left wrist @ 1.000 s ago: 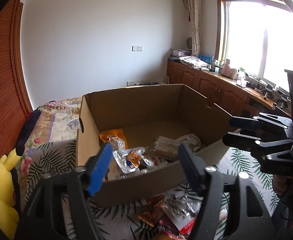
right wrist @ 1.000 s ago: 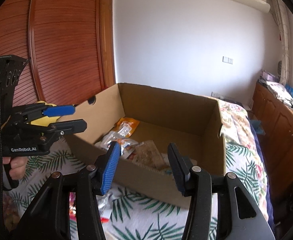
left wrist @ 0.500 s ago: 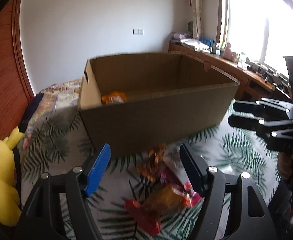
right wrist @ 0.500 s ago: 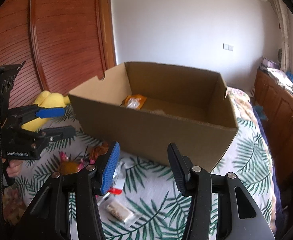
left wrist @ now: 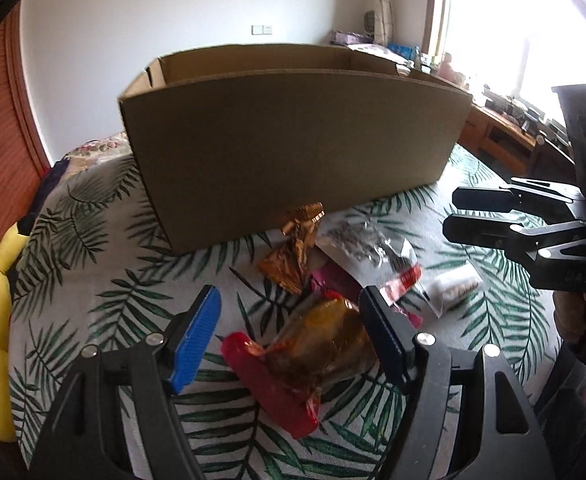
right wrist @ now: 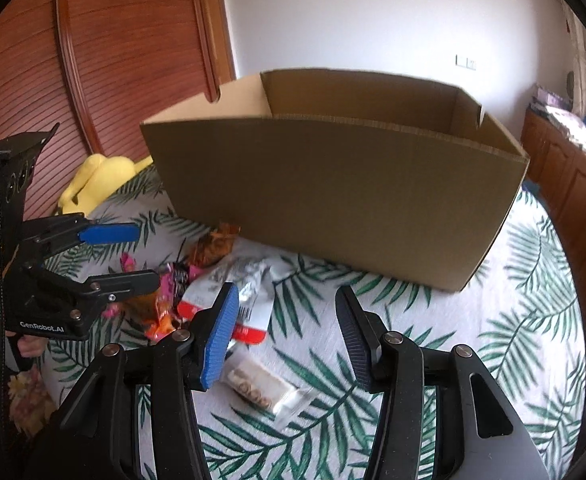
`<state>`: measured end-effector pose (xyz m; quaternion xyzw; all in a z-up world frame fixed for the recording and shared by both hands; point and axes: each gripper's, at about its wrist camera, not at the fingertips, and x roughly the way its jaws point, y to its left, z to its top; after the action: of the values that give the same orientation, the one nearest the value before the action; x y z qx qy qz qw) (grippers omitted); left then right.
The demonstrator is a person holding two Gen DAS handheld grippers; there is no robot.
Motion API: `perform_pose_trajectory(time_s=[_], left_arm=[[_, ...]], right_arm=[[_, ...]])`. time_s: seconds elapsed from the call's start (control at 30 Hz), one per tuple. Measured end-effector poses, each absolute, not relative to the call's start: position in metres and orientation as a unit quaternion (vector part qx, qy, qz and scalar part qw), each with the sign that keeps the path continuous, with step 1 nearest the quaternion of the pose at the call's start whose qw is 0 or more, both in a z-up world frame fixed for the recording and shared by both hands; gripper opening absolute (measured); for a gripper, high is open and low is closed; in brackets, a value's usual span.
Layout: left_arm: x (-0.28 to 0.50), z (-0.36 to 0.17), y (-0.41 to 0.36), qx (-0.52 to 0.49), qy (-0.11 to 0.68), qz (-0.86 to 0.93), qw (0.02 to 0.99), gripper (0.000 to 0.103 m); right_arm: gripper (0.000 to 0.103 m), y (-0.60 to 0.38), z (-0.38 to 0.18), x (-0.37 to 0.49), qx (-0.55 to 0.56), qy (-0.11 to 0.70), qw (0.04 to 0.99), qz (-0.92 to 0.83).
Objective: Organize snacks
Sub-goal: 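Move both tools back from the box to the snack pile, then close the left tool on the red-and-gold pack while the right tool grasps the white printed pouch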
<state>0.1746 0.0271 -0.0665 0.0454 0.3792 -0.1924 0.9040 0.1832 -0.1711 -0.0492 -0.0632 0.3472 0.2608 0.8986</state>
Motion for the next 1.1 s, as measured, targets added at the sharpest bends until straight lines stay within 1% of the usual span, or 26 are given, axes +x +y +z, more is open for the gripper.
perform_pose_trajectory(time_s=[0.3,0.5,0.7,0.83,1.03,1.1], left_arm=[[0.175,-0.067,0.019,0.055,0.39,-0.202,0.897,0.075],[0.174,-0.06,0.021,0.066,0.383,-0.194,0.901,0.075],[0.169,-0.05,0.019,0.077,0.38,-0.214,0.897,0.075],[0.164,-0.049,0.009,0.1,0.385,-0.24,0.886,0.075],[0.166,-0.063,-0.006,0.147,0.414,-0.248,0.864,0.075],[0.164,-0.064,-0.007,0.157,0.409,-0.248,0.864,0.076]], right_arm=[[0.051,-0.169,-0.059,0.178,-0.06,0.358,0.892,0.267],[0.051,-0.171,-0.071,0.18,-0.053,0.37,0.889,0.265],[0.052,-0.177,-0.071,0.182,-0.038,0.373,0.888,0.266],[0.052,-0.176,-0.069,0.18,-0.042,0.369,0.889,0.267],[0.052,-0.173,-0.068,0.179,-0.05,0.364,0.89,0.269],[0.052,-0.173,-0.068,0.179,-0.05,0.363,0.891,0.269]])
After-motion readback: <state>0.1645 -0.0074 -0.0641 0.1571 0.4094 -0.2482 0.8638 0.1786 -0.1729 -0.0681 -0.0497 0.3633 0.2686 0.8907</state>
